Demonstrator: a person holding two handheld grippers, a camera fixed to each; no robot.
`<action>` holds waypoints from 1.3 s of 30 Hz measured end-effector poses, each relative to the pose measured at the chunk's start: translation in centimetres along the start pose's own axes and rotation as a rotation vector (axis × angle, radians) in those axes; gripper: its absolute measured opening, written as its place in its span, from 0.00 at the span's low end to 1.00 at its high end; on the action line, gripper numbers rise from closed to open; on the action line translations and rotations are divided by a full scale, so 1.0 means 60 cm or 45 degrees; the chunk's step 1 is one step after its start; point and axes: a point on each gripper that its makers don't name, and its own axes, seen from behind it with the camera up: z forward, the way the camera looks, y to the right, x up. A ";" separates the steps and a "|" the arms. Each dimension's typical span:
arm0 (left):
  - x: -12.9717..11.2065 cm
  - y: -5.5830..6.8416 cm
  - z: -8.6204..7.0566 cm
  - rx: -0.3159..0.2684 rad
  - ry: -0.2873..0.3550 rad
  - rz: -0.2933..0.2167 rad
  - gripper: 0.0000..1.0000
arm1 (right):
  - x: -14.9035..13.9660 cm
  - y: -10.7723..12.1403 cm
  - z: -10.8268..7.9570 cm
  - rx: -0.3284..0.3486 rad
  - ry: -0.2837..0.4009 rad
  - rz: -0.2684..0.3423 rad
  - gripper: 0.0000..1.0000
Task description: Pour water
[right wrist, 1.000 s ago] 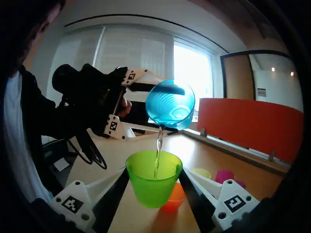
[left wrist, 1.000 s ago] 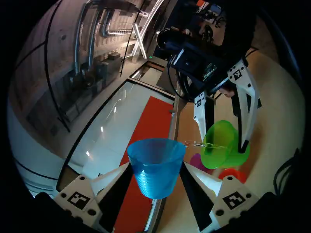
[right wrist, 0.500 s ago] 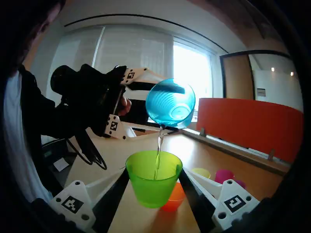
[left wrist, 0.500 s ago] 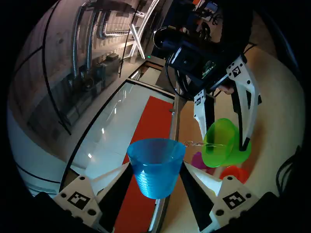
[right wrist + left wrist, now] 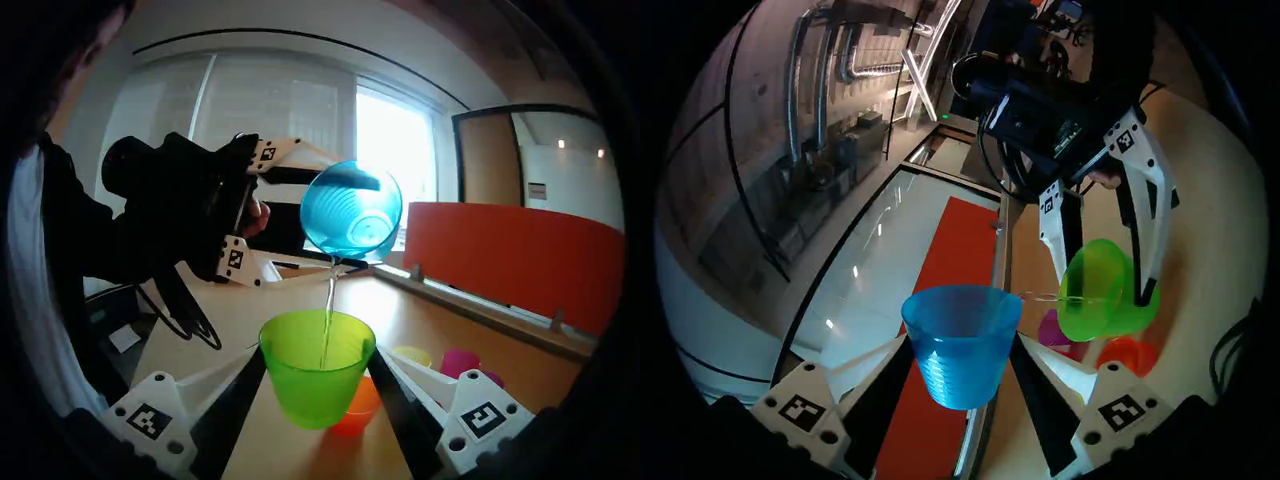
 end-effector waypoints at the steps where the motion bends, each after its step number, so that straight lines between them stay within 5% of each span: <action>1: 0.000 0.000 0.000 0.000 -0.002 0.004 0.81 | 0.000 0.000 0.000 -0.001 0.001 0.000 0.90; 39: 0.009 -0.012 0.006 0.015 -0.004 0.122 0.81 | 0.003 0.009 -0.002 -0.020 0.004 -0.016 0.90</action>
